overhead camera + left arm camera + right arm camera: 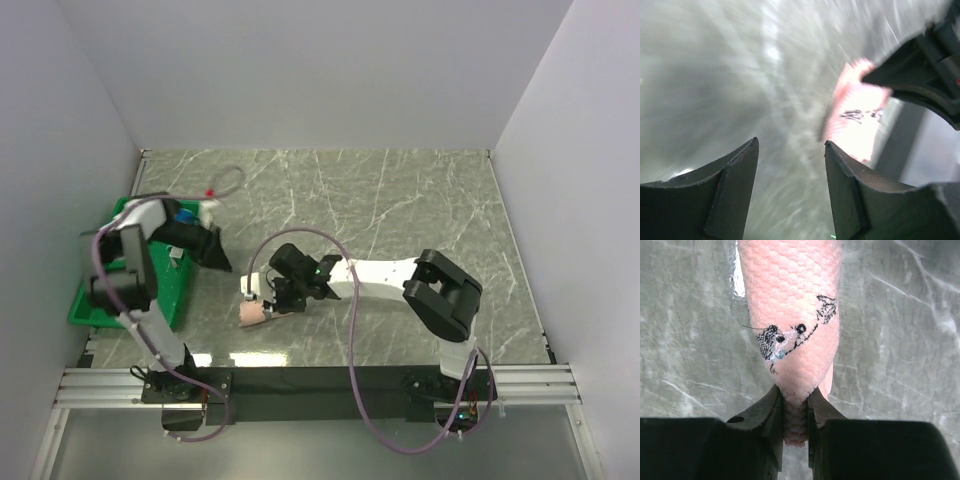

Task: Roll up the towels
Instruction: Roll the towel, then place the rolled towel into the container

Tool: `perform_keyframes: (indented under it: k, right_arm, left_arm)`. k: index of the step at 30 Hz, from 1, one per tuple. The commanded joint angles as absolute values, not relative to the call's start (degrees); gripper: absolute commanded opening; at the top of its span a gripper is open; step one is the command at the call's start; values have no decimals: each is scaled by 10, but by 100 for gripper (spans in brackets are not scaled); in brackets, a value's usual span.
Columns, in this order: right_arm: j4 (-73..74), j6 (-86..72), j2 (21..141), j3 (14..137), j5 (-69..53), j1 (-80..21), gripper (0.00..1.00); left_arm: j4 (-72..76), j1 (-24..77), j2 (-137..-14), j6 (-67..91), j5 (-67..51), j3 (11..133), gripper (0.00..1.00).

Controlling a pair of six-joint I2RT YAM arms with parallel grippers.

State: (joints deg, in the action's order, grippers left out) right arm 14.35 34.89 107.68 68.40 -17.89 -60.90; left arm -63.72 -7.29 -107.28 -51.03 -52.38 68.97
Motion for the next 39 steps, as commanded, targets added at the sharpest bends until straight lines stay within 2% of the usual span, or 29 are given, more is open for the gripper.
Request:
perform_keyframes:
  k: [1, 4, 7, 11, 14, 17, 20, 21, 25, 27, 32, 39]
  right_arm:
    - [227, 319, 1113, 723, -233, -588, 0]
    - [260, 302, 1140, 757, -256, -572, 0]
    - [294, 288, 1162, 788, -280, -556, 0]
    - [315, 274, 1186, 816, -306, -538, 0]
    - [337, 263, 1211, 844, -324, -525, 0]
    - [352, 257, 1230, 864, -335, -518, 0]
    - [366, 250, 1250, 886, -352, -514, 0]
    - [368, 246, 1257, 893, -358, -512, 0]
    - [372, 241, 1267, 906, -360, -511, 0]
    - [371, 240, 1269, 908, -361, -511, 0]
    - [374, 235, 1276, 915, -367, -506, 0]
    - [384, 235, 1288, 927, -405, -498, 0]
  left_arm:
    - [-586, -138, -949, -489, -570, 715, 61]
    - [-581, -182, -879, -482, -563, 709, 61]
    - [-611, -191, -788, -560, -522, 670, 61]
    - [-670, -189, -655, -738, -462, 565, 68]
    - [-725, -178, -575, -843, -412, 489, 69]
    - [-729, -153, -511, -895, -390, 429, 72]
    - [-692, -90, -455, -884, -384, 381, 75]
    - [-671, -38, -434, -862, -381, 361, 76]
    - [-488, 107, -432, -702, -334, 333, 74]
    - [-447, 171, -462, -637, -317, 330, 71]
    - [-329, 257, -511, -556, -261, 323, 67]
    - [-221, 313, -569, -526, -194, 291, 66]
